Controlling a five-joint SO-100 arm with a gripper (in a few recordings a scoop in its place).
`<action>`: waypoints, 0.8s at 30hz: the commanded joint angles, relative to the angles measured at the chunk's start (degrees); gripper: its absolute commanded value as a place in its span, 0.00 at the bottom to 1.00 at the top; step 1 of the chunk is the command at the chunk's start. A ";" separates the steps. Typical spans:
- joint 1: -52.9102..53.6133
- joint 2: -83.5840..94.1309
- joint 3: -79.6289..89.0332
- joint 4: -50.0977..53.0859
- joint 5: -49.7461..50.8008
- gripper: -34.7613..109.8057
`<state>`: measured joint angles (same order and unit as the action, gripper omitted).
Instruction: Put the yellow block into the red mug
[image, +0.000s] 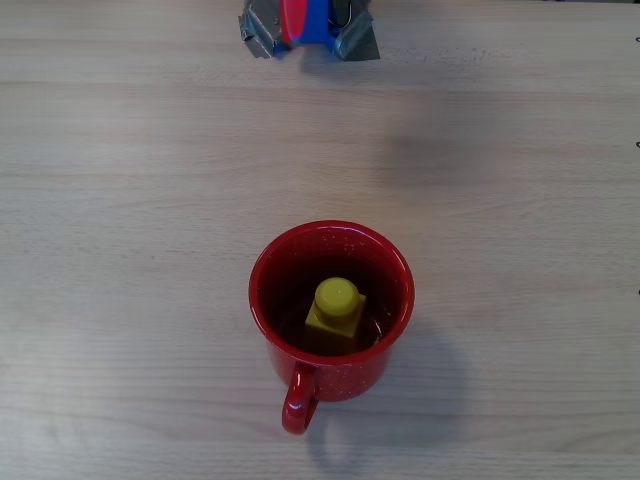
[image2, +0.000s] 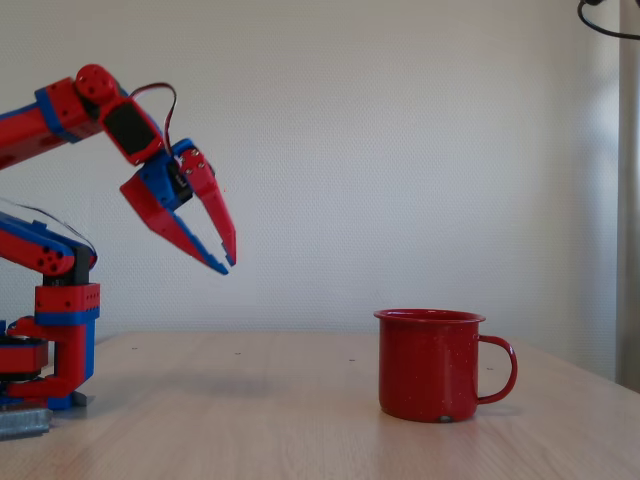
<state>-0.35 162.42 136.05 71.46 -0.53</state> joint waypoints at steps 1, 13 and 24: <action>-1.49 4.92 3.87 -2.29 0.26 0.24; -4.22 20.92 25.93 -8.00 3.08 0.24; -4.48 26.98 34.72 -7.12 2.90 0.24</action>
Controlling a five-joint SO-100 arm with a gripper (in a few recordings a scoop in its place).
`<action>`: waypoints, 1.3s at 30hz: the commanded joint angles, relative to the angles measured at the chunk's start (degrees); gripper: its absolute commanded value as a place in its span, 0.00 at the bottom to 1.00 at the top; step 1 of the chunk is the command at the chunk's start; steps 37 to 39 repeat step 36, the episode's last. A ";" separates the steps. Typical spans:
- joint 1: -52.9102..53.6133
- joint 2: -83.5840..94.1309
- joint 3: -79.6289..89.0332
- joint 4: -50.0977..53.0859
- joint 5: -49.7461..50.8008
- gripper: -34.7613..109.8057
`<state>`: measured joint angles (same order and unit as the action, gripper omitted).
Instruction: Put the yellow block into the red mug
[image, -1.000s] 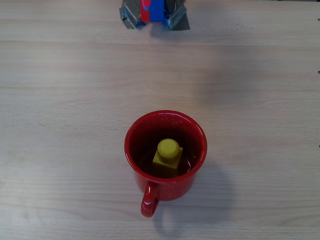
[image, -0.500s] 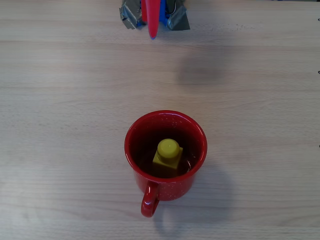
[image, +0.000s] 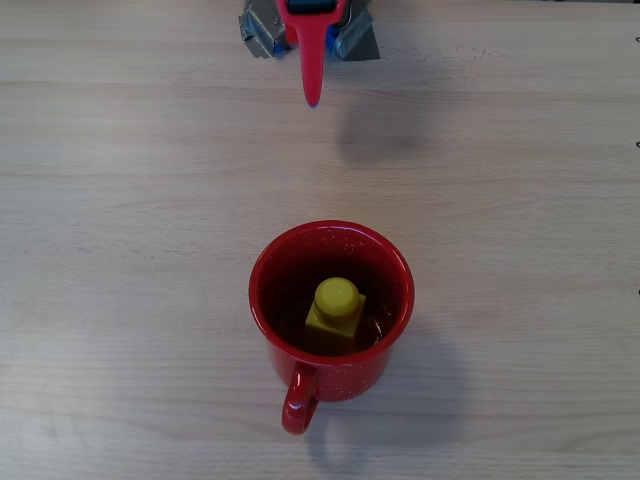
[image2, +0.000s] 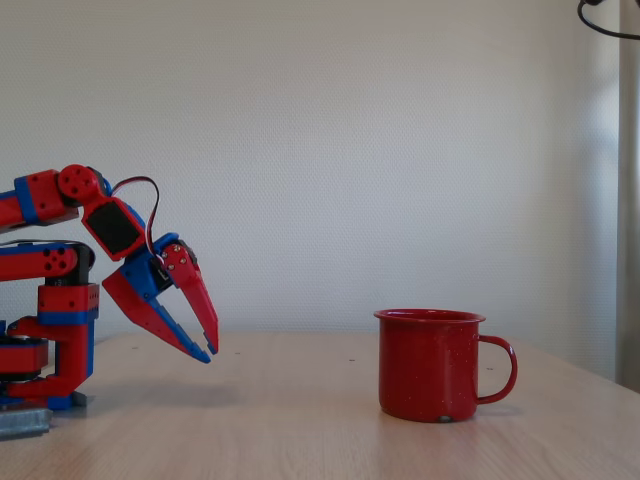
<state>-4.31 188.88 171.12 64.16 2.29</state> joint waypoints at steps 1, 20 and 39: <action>-0.09 0.53 0.00 0.53 0.18 0.24; 0.53 0.53 0.53 1.14 0.62 0.24; 0.53 0.53 0.53 1.14 0.62 0.24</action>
